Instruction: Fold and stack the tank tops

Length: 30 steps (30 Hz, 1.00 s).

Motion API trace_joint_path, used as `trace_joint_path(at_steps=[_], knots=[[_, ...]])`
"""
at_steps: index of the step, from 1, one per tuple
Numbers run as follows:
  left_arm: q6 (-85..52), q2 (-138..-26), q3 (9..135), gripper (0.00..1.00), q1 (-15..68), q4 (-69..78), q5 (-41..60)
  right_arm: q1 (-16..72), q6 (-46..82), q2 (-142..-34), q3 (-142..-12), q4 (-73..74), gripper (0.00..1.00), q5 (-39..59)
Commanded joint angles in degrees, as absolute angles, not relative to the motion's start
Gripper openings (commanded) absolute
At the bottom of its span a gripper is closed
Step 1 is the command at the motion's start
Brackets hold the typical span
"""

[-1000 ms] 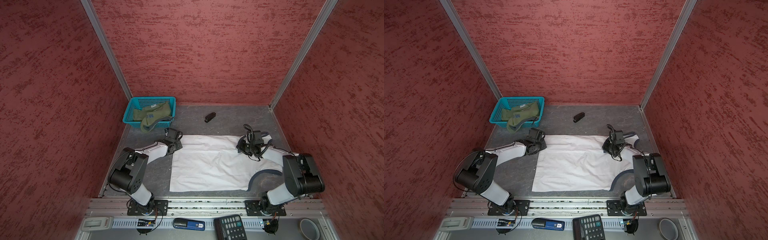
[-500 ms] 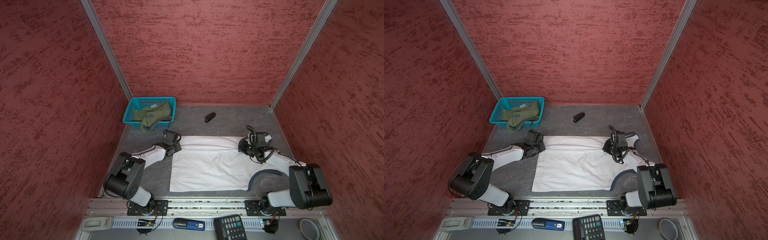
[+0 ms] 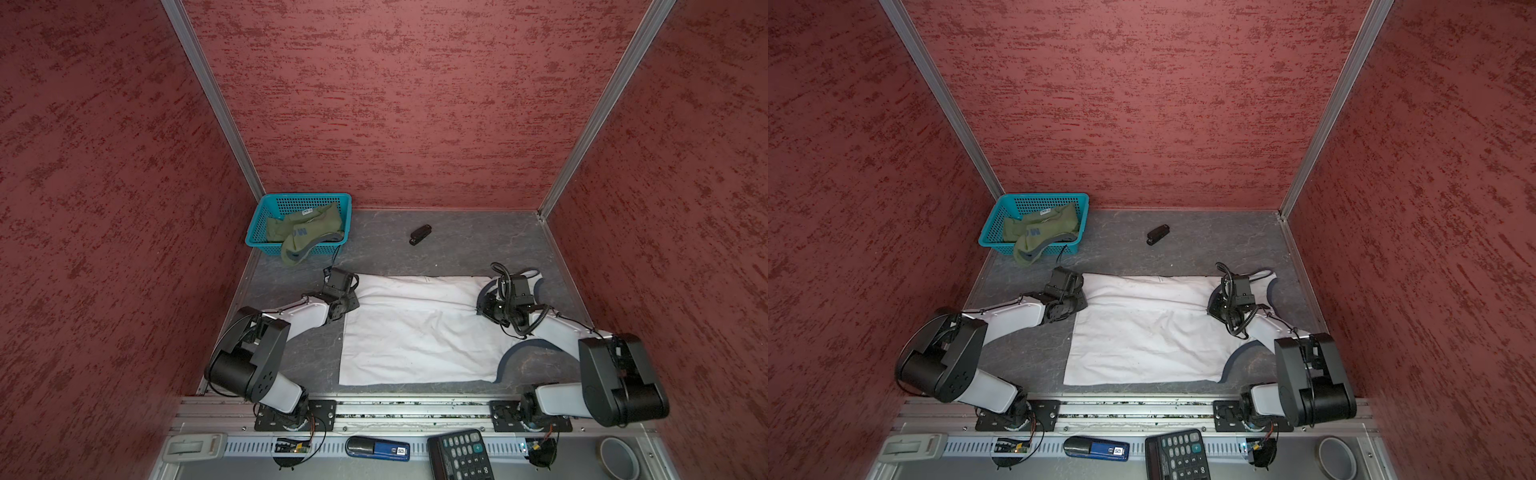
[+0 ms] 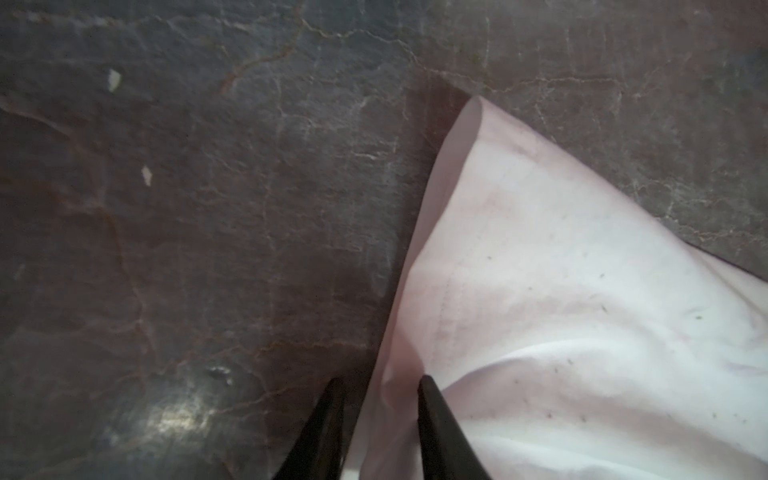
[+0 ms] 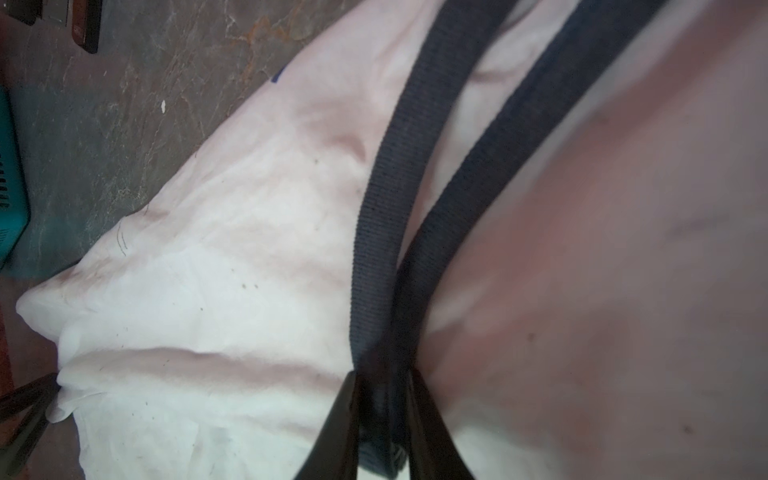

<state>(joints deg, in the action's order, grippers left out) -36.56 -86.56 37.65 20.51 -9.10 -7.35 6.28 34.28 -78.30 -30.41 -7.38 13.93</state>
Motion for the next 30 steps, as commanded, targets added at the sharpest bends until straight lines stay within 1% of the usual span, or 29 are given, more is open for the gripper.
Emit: trace_joint_path(at_steps=[1, 3, 4, 7, 9, 12, 17, 22, 26, 30], knots=[[-36.57, -83.31, 37.51, 0.39, 20.11, -12.15, -9.47, 6.55, 33.96, -75.72, -33.15, -10.53, 0.31, 9.95], [-36.56, -81.25, 37.93, 0.45, 19.97, -14.20, -11.30, 6.59, 33.54, -74.03, -34.19, -13.17, 0.43, 7.91], [-36.54, -80.17, 38.35, 0.47, 20.08, -15.59, -12.49, 6.46, 33.18, -73.13, -34.83, -14.44, 0.47, 6.56], [-36.21, -77.57, 39.30, 0.51, 20.28, -17.97, -14.03, 6.46, 32.70, -71.16, -36.04, -16.32, 0.56, 3.44], [-36.29, -77.00, 40.57, 0.51, 20.66, -19.40, -14.50, 6.50, 32.82, -71.08, -36.86, -15.91, 0.58, 3.16], [-35.29, -78.24, 43.57, 0.54, 22.26, -19.41, -12.13, 6.48, 32.97, -72.93, -38.72, -13.82, 0.60, 5.62], [-33.45, -88.33, 52.31, 0.54, 25.74, -18.02, -4.79, 7.28, 33.31, -80.70, -43.56, -10.03, 0.60, 12.46], [-33.70, -98.14, 57.59, 0.58, 26.45, -17.20, -1.49, 9.15, 34.16, -88.86, -46.06, -8.55, 0.60, 14.13], [-34.16, -100.46, 56.36, 0.59, 26.03, -16.82, -1.99, 9.27, 35.11, -89.68, -43.88, -8.81, 0.59, 13.24], [-35.13, -99.66, 51.43, 0.61, 24.45, -15.90, -2.40, 8.98, 35.08, -87.50, -40.64, -11.80, 0.59, 8.00]])
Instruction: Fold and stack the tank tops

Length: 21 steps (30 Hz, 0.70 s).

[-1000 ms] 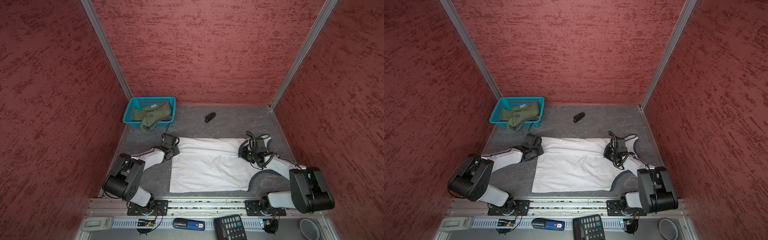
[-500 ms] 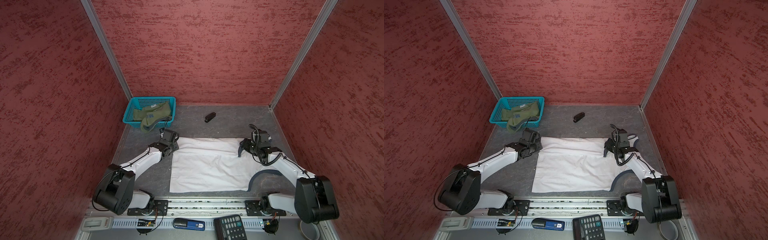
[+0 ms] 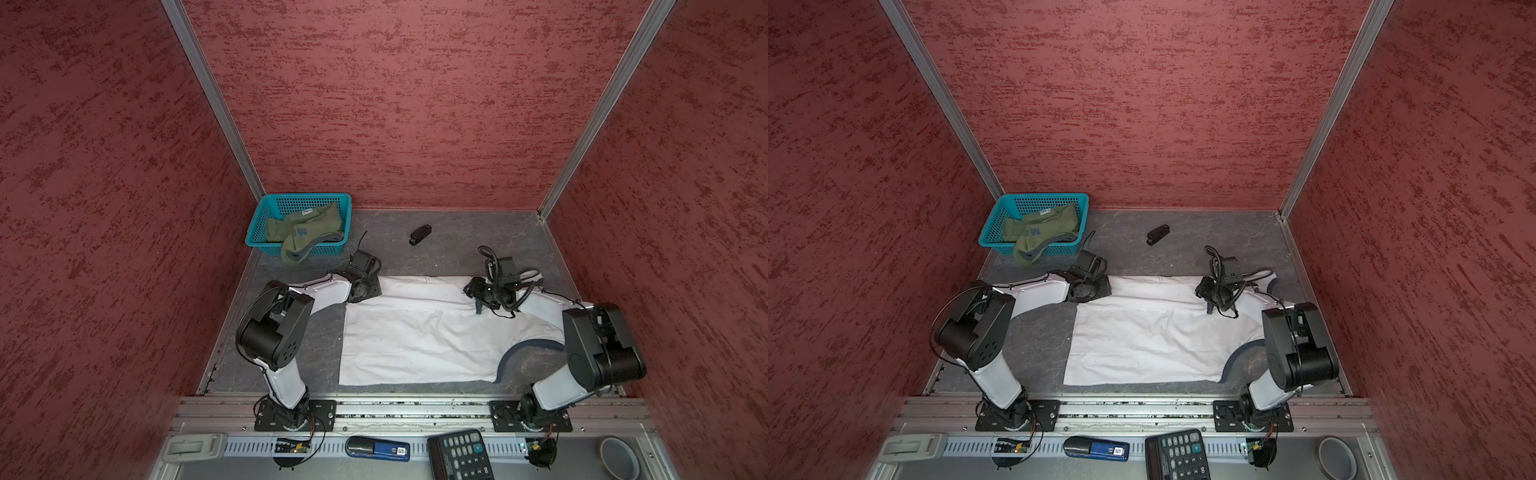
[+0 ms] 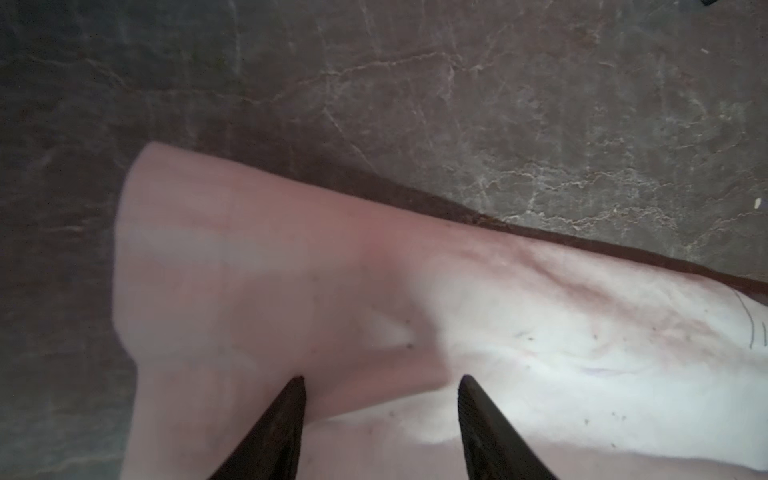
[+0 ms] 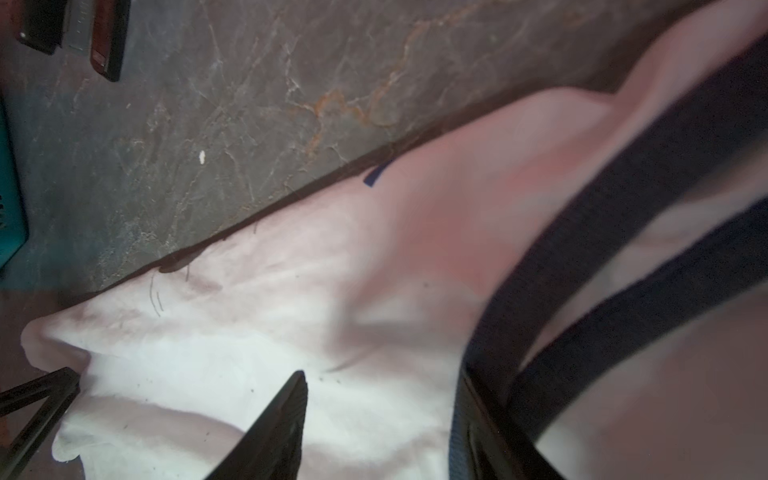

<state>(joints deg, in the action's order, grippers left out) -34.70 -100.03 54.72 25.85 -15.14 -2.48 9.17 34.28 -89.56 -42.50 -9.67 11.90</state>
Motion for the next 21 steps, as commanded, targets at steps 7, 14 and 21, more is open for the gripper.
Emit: trace_joint_path(at_steps=[7, 14, 21], knots=[[-36.77, -96.61, 42.64, 0.63, 21.15, -14.08, -2.45, 2.60, 32.43, -81.36, -41.55, -14.94, 0.59, 7.02], [-38.18, -93.09, 38.33, 0.65, 19.92, -14.45, -4.72, -5.34, 34.40, -87.14, -54.53, -15.74, 0.60, 7.46], [-40.42, -89.52, 35.11, 0.65, 18.41, -14.13, -5.34, -8.10, 36.21, -99.82, -68.06, -18.48, 0.59, 2.59]])
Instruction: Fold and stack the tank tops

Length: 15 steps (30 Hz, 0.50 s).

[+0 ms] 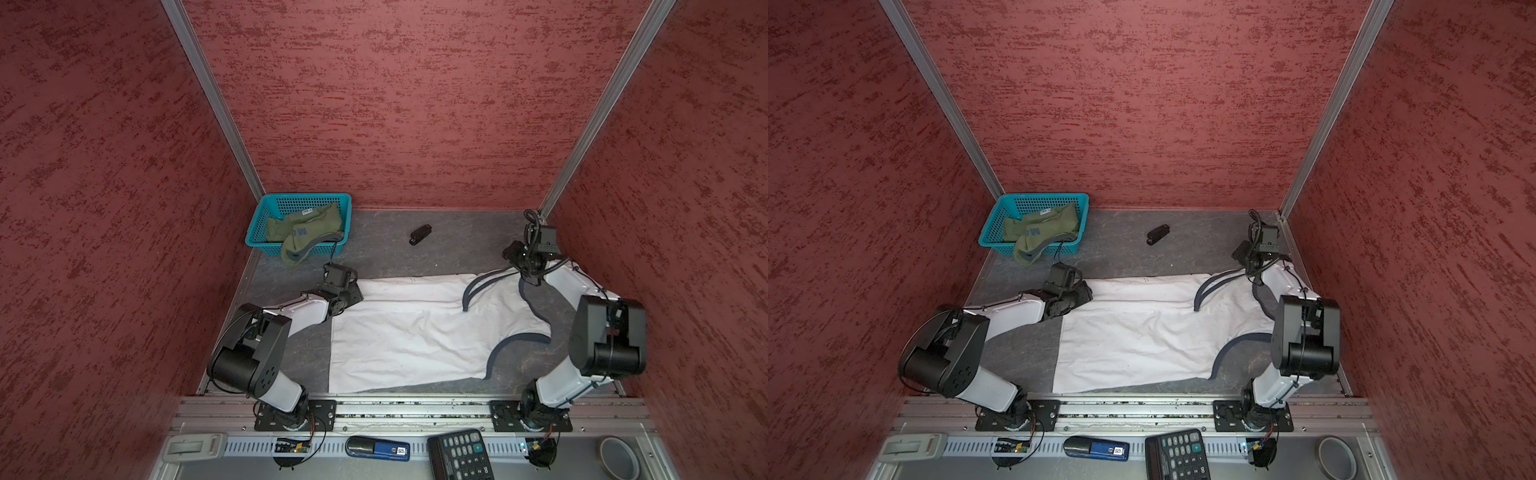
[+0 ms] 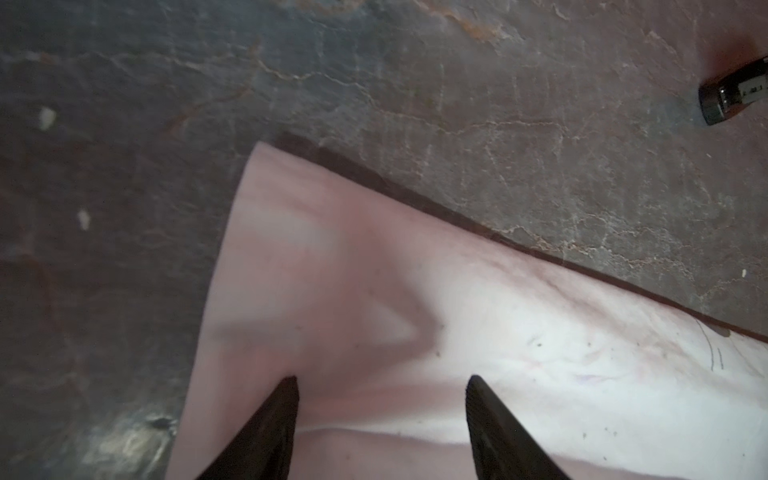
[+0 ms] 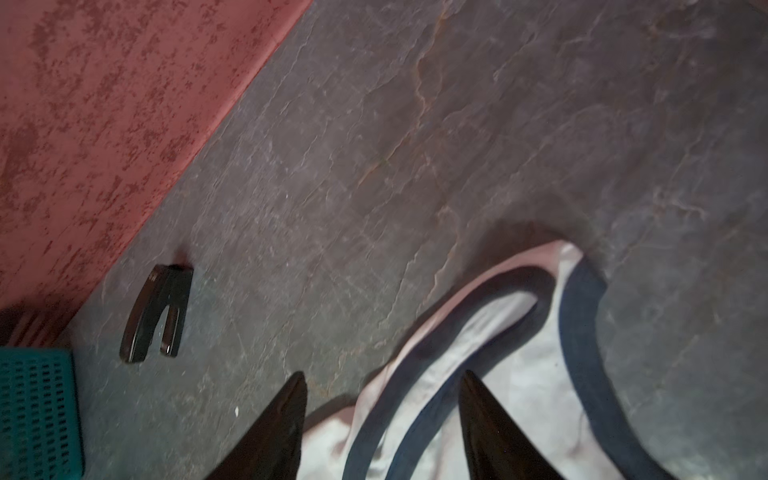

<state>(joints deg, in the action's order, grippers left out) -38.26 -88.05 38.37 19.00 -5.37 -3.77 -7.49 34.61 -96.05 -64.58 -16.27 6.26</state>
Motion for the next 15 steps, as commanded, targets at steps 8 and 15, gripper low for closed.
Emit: trace_joint_path(at_steps=[8, 15], knots=[[-40.78, -87.71, 33.76, 0.66, 18.29, -13.41, -5.41, -7.17, 34.67, -108.44, -75.97, -19.56, 0.58, 6.58], [-41.10, -87.48, 33.73, 0.66, 18.35, -13.62, -5.71, -7.50, 35.57, -110.34, -75.06, -21.81, 0.57, 2.78]])
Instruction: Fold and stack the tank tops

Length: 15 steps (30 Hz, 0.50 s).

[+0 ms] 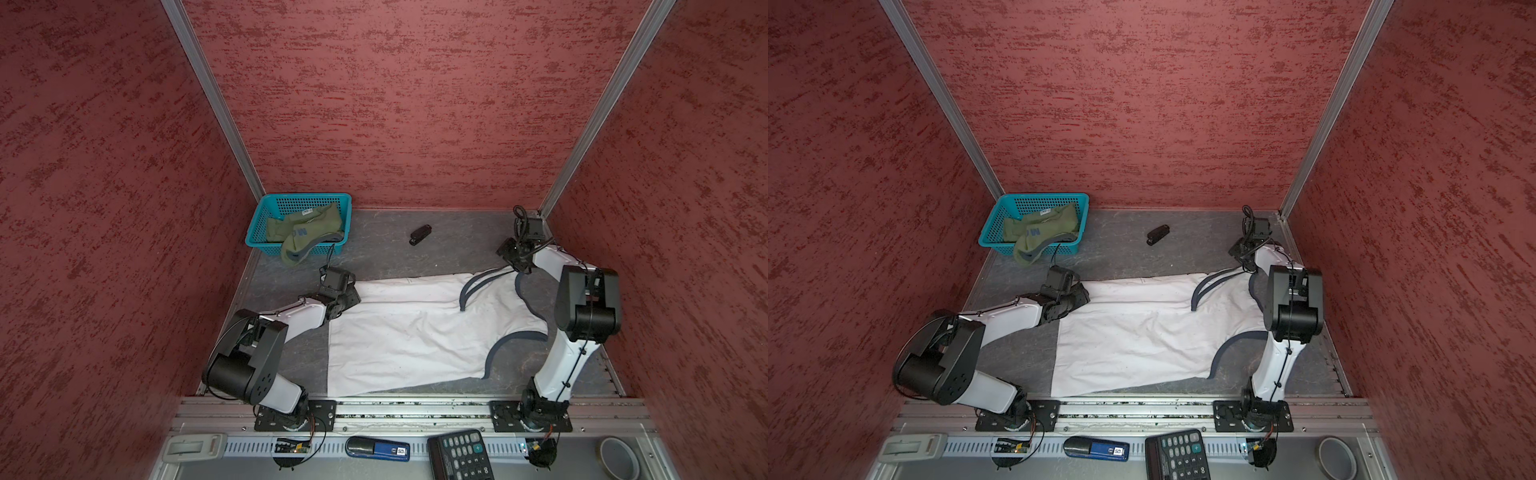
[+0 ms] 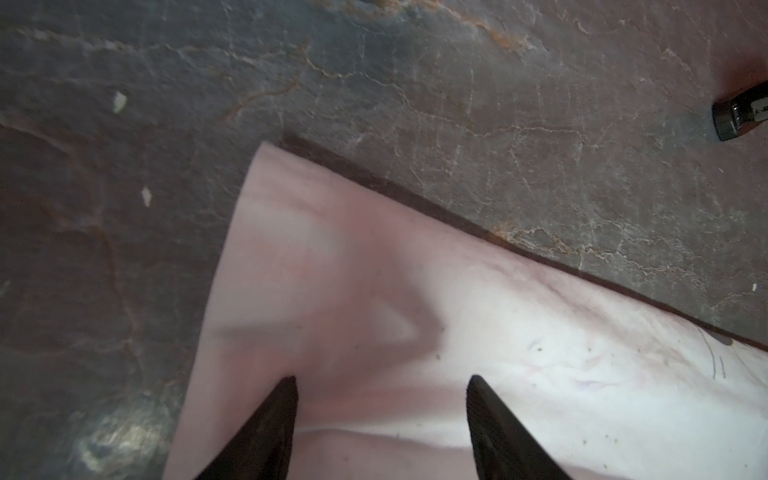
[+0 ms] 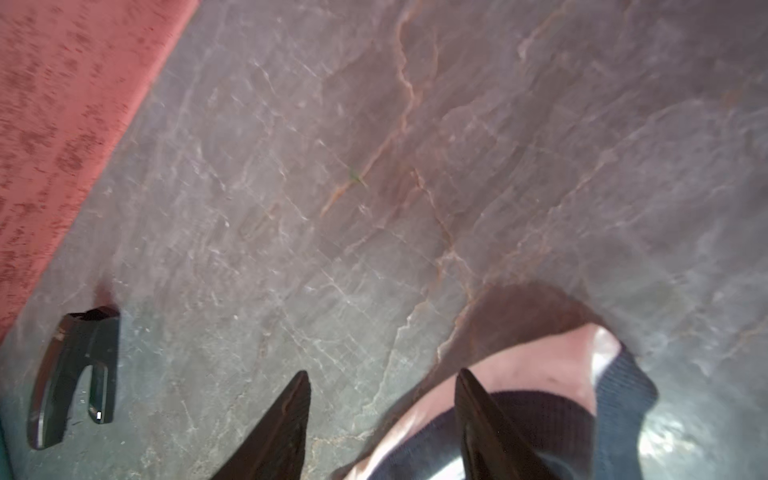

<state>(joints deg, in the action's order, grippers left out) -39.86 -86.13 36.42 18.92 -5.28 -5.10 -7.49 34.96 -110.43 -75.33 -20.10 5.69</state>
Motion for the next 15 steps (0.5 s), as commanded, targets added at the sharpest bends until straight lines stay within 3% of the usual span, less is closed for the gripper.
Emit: trace_joint_path(at_steps=[1, 9, 15], knots=[[-41.06, -87.50, 33.70, 0.66, 18.29, -13.68, -5.80, -7.47, 35.68, -110.00, -74.49, -21.41, 0.57, 2.73], [-41.13, -87.86, 33.84, 0.66, 18.34, -13.69, -5.87, -7.56, 37.25, -105.18, -66.36, -15.65, 0.57, 7.73], [-41.07, -88.03, 33.81, 0.66, 18.31, -13.57, -5.83, -7.57, 36.54, -103.79, -64.64, -15.62, 0.56, 5.26]])
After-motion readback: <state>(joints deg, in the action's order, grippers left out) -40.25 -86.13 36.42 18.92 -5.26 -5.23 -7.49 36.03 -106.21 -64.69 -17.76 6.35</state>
